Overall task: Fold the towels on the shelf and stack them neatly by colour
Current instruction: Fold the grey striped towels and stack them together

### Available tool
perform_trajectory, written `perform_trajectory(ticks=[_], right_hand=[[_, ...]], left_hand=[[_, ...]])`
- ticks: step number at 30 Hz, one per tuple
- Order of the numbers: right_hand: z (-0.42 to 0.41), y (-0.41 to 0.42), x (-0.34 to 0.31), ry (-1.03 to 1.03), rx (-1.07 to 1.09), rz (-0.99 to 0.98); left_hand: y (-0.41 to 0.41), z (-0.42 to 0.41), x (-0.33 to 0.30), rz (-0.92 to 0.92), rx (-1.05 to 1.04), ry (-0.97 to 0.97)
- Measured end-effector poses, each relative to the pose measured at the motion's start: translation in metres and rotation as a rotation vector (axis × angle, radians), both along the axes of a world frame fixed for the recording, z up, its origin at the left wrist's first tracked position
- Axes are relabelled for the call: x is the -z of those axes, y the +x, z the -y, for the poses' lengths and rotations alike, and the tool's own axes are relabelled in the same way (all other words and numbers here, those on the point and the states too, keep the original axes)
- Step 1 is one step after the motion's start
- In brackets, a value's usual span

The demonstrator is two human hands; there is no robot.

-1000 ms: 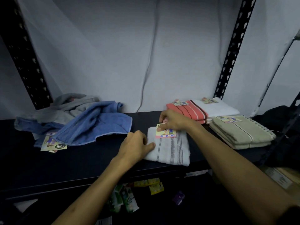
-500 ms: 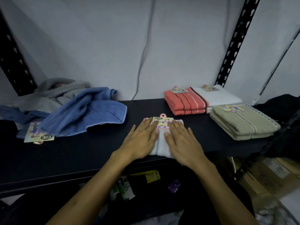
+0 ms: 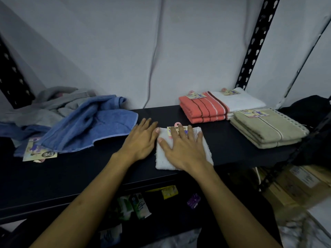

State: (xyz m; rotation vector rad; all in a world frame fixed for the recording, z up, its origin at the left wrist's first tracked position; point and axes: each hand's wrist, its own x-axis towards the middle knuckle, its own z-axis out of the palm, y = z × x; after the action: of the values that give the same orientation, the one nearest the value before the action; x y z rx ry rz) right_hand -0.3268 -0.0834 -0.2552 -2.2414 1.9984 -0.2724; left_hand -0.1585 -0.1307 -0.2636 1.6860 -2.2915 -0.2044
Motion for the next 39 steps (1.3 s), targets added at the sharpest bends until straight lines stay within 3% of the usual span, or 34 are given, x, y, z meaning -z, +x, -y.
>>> perform_trajectory(ticks=[3, 13, 26, 32, 39], right_hand=[[0.003, -0.024, 0.002, 0.004, -0.041, -0.024], [0.022, -0.132, -0.005, 0.046, -0.05, -0.094], [0.044, -0.155, -0.009, 0.033, -0.094, -0.093], [0.032, -0.096, -0.02, -0.406, -0.108, -0.042], [0.043, 0.041, -0.021, -0.294, -0.43, 0.163]], left_hand=[[0.003, 0.003, 0.008, 0.066, -0.038, 0.105], [0.0, 0.001, 0.007, 0.112, -0.052, 0.11], [-0.003, -0.013, 0.0, 0.048, -0.031, 0.065], [0.01, -0.039, -0.004, -0.023, 0.037, -0.212], [0.089, -0.042, -0.02, -0.016, -0.238, -0.377]])
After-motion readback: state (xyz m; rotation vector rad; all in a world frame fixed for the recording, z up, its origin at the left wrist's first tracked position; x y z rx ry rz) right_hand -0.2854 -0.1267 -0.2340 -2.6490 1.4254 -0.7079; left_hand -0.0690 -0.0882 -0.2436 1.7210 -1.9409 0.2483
